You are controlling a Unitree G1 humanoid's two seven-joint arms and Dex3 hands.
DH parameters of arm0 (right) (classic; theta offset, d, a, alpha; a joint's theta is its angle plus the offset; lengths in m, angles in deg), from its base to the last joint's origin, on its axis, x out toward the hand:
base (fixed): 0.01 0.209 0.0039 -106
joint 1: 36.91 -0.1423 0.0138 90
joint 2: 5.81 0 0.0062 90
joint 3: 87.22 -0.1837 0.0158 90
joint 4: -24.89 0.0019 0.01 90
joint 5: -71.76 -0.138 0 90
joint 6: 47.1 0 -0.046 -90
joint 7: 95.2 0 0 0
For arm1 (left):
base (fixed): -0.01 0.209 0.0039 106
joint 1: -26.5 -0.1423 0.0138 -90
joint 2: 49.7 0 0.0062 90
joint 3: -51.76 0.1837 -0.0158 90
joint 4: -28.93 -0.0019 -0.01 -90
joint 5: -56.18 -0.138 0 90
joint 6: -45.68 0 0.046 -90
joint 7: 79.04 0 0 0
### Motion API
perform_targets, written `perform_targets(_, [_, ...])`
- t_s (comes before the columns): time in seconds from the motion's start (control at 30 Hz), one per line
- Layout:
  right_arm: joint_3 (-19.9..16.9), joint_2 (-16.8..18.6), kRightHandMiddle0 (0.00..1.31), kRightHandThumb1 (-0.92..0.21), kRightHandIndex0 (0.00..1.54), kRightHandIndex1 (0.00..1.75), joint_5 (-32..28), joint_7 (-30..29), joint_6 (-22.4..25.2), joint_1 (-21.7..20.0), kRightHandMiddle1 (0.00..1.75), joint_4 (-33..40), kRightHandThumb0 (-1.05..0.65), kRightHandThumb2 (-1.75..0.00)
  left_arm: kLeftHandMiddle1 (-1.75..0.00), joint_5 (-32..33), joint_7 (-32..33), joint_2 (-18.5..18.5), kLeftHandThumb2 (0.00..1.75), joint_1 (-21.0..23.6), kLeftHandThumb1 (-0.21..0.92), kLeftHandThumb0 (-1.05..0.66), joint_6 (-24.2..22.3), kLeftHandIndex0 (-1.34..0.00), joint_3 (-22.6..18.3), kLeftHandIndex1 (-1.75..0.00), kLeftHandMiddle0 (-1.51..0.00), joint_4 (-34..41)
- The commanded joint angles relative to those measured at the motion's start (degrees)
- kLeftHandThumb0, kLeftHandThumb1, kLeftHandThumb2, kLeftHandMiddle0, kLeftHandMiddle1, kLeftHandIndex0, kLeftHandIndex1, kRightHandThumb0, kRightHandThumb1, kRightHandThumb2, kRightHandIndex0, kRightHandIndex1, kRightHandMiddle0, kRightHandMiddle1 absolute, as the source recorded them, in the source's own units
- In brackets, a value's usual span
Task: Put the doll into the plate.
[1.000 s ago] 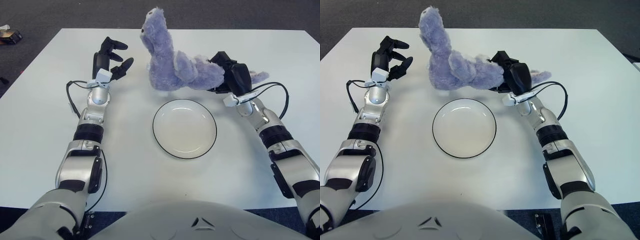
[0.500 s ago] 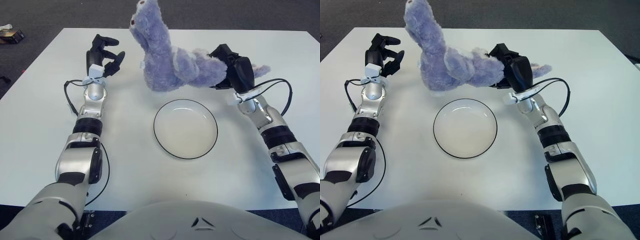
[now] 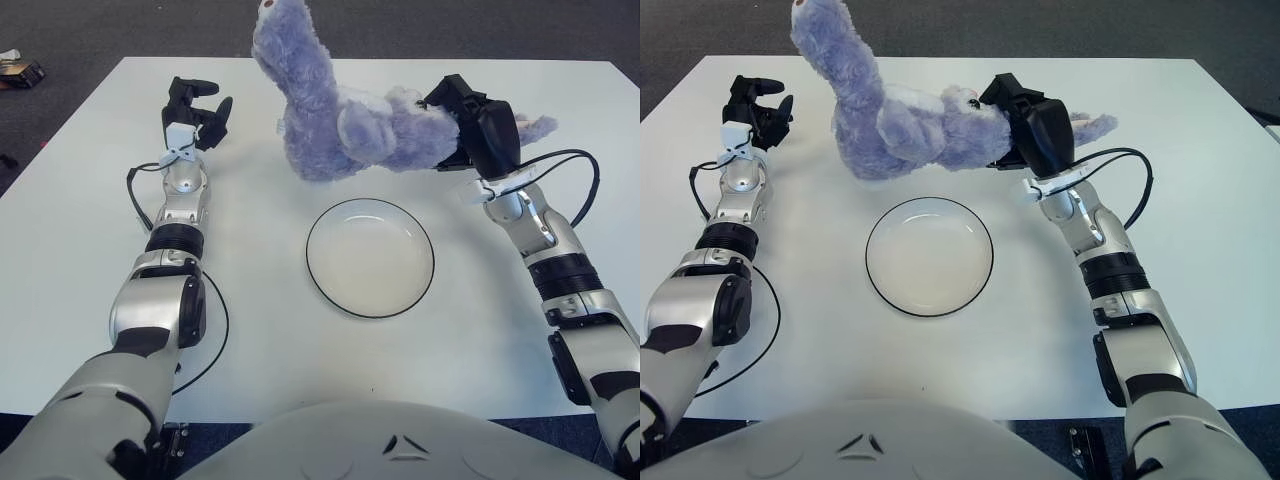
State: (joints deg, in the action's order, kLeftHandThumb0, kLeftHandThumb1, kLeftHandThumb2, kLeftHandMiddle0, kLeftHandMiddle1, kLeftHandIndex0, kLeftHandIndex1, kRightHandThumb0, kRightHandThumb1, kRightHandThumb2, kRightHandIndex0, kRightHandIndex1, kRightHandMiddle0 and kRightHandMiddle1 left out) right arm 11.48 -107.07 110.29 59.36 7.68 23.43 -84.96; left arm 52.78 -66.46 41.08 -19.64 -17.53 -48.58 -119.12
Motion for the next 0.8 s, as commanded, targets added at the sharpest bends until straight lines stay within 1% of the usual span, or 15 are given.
perform_targets(0.0, [-0.7,-0.1,0.7,-0.83,0.94,1.75,-0.9,-0.9,-2.7,2.9,1.75,3.5,-0.05,-0.33,-1.46,0.7,-0.8,-0.9,0.34,1.5,0.92,-0.01,-0.1,-0.25,0.1,-1.49,-0.48,-0.4])
perform_targets(0.13, [-0.9,-0.1,0.71,-0.84,0.95,1.75,-1.3,-0.2,-3.8,4.1,1.75,4.4,-0.05,-0.31,-1.48,1.6,-2.1,-1.7,0.34,1.4,0.92,-0.01,0.6,-0.25,0.2,-1.49,-0.46,0.3])
perform_targets(0.33, [-1.4,0.3,0.71,-0.85,0.95,1.75,-1.2,0.3,-4.3,4.3,1.75,4.6,-0.05,-0.3,-1.49,1.8,-2.5,-1.7,0.35,1.4,0.92,-0.01,0.7,-0.24,0.2,-1.49,-0.46,0.4])
perform_targets(0.4, [-1.2,-0.7,0.72,-0.85,0.95,1.75,-0.9,0.2,-6.6,6.8,1.75,5.2,-0.05,-0.29,-1.51,4.2,-6.2,-3.5,0.36,0.9,0.92,-0.01,1.2,-0.24,0.1,-1.49,-0.44,3.4])
perform_targets(0.47, [-1.2,-1.1,0.73,-0.85,0.96,1.75,-0.7,0.2,-7.7,8.1,1.75,5.6,-0.05,-0.29,-1.52,5.3,-8.0,-4.3,0.37,0.6,0.92,-0.01,1.2,-0.24,0.1,-1.5,-0.42,5.1])
perform_targets(0.6, [-1.4,-1.5,0.73,-0.86,0.96,1.75,0.0,0.7,-8.1,9.4,1.75,6.5,-0.05,-0.28,-1.54,5.3,-8.1,-4.7,0.37,0.1,0.92,-0.01,0.4,-0.24,0.4,-1.5,-0.4,7.0])
perform_targets(0.77, [-1.9,-1.3,0.74,-0.86,0.96,1.75,0.2,1.1,-8.3,9.6,1.75,6.7,-0.05,-0.27,-1.55,5.3,-8.2,-4.9,0.38,-0.3,0.92,-0.01,-0.2,-0.24,0.3,-1.5,-0.39,8.0])
